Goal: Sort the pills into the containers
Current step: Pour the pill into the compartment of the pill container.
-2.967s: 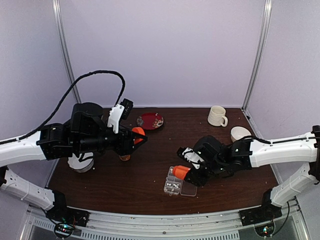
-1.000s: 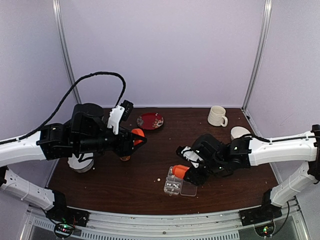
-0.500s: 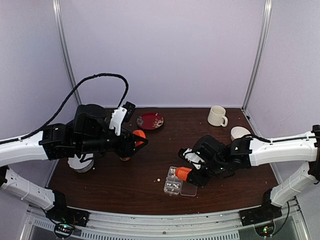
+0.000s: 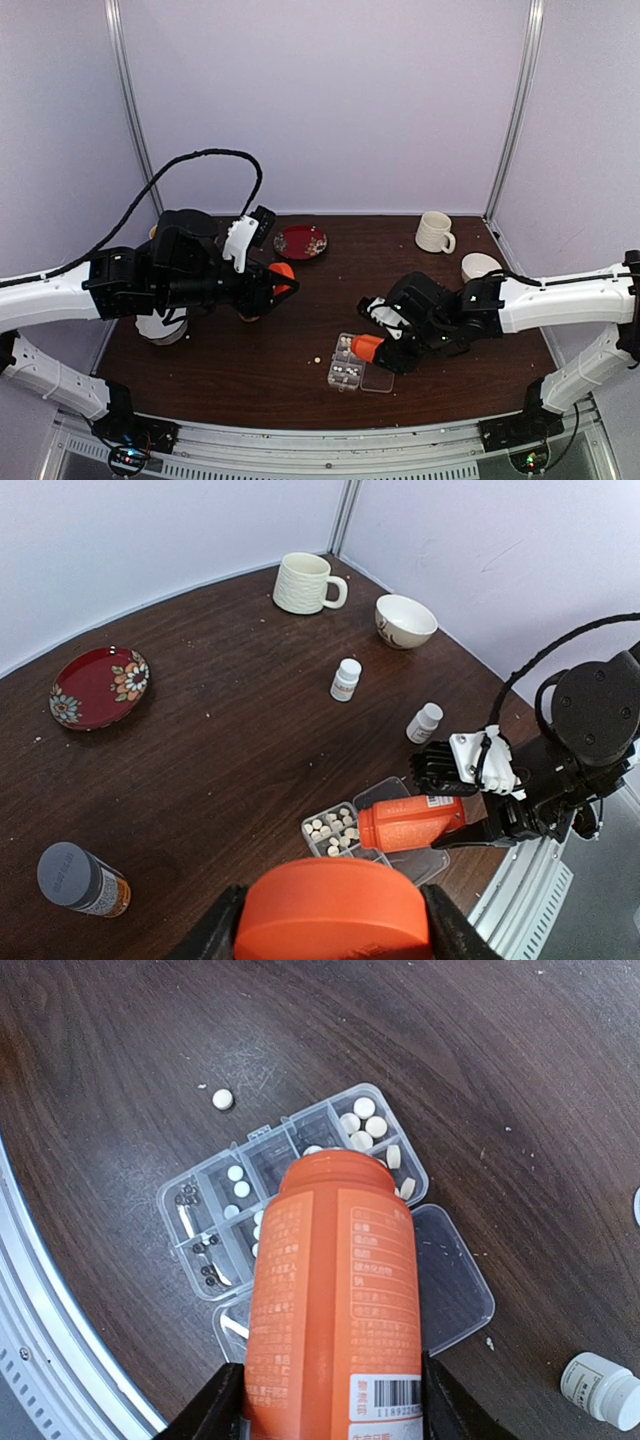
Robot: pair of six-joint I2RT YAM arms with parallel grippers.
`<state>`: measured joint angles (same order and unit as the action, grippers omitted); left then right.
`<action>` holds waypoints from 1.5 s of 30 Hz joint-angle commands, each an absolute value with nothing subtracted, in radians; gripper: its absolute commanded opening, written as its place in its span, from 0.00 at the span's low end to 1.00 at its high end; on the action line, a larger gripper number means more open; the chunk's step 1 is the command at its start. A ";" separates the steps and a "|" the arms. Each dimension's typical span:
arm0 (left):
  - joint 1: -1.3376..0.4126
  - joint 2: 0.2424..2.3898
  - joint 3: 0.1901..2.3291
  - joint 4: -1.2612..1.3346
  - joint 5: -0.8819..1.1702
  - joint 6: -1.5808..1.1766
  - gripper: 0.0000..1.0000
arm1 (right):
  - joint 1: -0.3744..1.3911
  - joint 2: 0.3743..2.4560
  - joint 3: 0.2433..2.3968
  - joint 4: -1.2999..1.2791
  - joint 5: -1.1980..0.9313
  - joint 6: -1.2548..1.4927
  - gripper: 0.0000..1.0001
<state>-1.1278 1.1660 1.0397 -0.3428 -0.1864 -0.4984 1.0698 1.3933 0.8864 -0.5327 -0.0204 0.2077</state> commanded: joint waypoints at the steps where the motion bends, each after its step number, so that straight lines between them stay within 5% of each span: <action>1: -1.131 1.172 1.076 -0.323 -0.176 -0.491 0.14 | 1.066 1.350 0.869 -0.480 -0.027 0.217 0.00; 40: -1.129 1.169 1.075 -0.334 -0.173 -0.500 0.14 | 1.067 1.421 0.941 -0.540 -0.005 0.211 0.00; 45: -1.130 1.168 1.074 -0.336 -0.173 -0.501 0.14 | 1.060 1.249 0.762 -0.288 -0.034 0.223 0.00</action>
